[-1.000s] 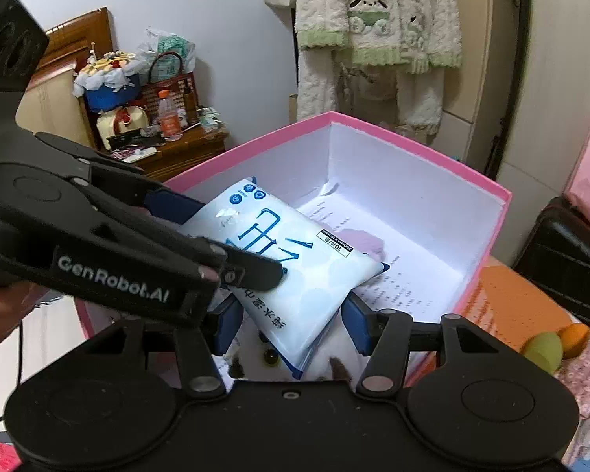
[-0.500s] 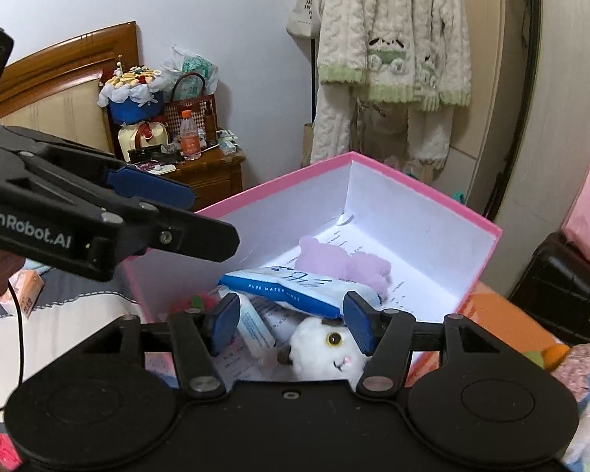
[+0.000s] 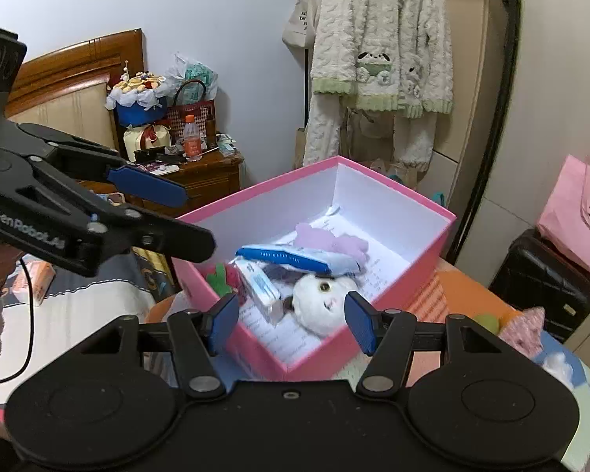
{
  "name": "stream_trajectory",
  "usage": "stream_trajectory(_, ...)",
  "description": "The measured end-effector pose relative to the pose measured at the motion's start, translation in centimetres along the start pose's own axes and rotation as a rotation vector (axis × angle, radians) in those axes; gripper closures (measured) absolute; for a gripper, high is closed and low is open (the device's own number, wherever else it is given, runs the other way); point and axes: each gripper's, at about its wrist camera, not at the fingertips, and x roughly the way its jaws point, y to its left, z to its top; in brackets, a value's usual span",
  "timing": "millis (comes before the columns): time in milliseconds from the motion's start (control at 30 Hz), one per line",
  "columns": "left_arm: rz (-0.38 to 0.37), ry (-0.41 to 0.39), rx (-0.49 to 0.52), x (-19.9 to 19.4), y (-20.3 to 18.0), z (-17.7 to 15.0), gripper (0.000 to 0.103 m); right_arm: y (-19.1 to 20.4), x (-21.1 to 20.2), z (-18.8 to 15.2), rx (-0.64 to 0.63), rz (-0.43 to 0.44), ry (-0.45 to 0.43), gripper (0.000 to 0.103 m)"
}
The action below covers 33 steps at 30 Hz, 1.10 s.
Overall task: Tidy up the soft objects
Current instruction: 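Open both grippers to drop the tissue pack into the box, then move both grippers toward the pink scrunchie and white bath puff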
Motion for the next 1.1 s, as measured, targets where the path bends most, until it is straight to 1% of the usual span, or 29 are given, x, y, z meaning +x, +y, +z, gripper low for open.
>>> stream_trajectory(133, -0.036, 0.000, 0.013, -0.6, -1.5, -0.4, 0.032, -1.3, -2.3, -1.0, 0.039, 0.010, 0.003, 0.038)
stream_trajectory(300, -0.099, 0.032, 0.046, -0.5, -3.9, -0.7, 0.032, -3.5, -4.8, -2.4, 0.117, 0.035, 0.002, 0.038)
stream_trajectory(433, -0.126, 0.043, 0.096, -0.3, -6.2, -0.8, 0.031, -5.3, -6.4, -3.9, 0.162, 0.025, -0.004, 0.038)
stream_trajectory(533, -0.160, 0.044, 0.121, 0.3, -7.7, -0.8, 0.030, -6.8, -7.6, -5.2, 0.196, 0.002, -0.006, 0.038)
stream_trajectory(667, -0.204, 0.058, 0.135, 1.9, -9.3, -0.5, 0.030, -8.8, -8.9, -6.8, 0.227, -0.037, -0.018, 0.038)
stream_trajectory(833, -0.268, 0.089, 0.116, 4.5, -11.1, -0.9, 0.030, -10.6, -10.1, -8.3, 0.237, -0.064, -0.050, 0.038)
stream_trajectory(967, -0.285, 0.090, 0.129, 6.4, -12.5, -1.3, 0.030, -11.8, -10.5, -9.2, 0.225, -0.081, -0.072, 0.038)
stream_trajectory(1100, -0.288, 0.068, 0.132, 8.2, -13.5, -1.3, 0.030, -12.9, -10.1, -9.8, 0.201, -0.119, -0.084, 0.038)
